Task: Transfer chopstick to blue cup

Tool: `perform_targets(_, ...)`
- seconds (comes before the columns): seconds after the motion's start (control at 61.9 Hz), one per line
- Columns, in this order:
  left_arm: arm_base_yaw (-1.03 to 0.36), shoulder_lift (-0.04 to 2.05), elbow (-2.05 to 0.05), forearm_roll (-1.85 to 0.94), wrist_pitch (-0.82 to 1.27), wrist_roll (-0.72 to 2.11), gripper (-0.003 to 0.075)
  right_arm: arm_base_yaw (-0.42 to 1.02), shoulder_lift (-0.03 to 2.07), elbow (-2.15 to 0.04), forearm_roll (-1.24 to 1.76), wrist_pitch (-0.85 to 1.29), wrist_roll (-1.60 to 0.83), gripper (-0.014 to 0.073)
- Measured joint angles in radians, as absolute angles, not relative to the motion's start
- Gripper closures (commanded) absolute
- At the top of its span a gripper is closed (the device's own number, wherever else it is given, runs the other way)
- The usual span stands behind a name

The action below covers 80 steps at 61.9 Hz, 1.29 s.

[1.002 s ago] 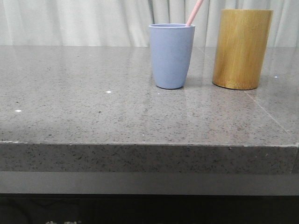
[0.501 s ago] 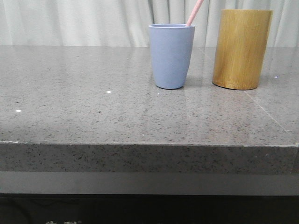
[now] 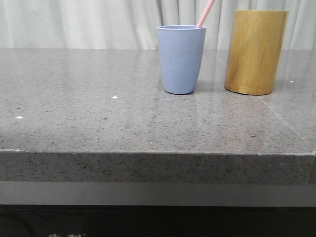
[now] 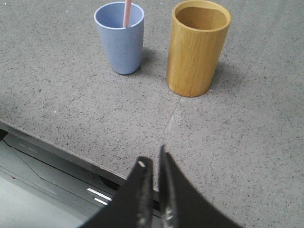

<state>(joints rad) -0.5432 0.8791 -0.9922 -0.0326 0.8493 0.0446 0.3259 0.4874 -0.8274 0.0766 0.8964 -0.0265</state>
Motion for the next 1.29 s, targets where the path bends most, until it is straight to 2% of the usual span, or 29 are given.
perform_targets(0.048,-0.543,0.879,-0.992,-0.033,0.849,0.045,0.0738,0.326,0.487,-0.827,0.077,0.894,-0.027,0.0658)
perform_targets(0.76,-0.532,0.854,-0.955,-0.012,0.802,0.047,0.0739,0.326,0.487,-0.825,0.075,0.88,-0.025,0.066)
perform_targets(0.905,-0.459,0.722,-0.819,0.054,0.644,0.047,0.0739,0.326,0.487,-0.825,0.073,0.88,-0.025,0.066)
perform_targets(1.067,-0.307,0.462,-0.531,0.076,0.352,0.047,0.0739,0.326,0.487,-0.825,0.073,0.88,-0.025,0.066)
perform_targets(1.293,-0.151,0.147,-0.168,0.064,0.074,0.047,0.0739,0.326,0.487,-0.825,0.073,0.88,-0.025,0.066)
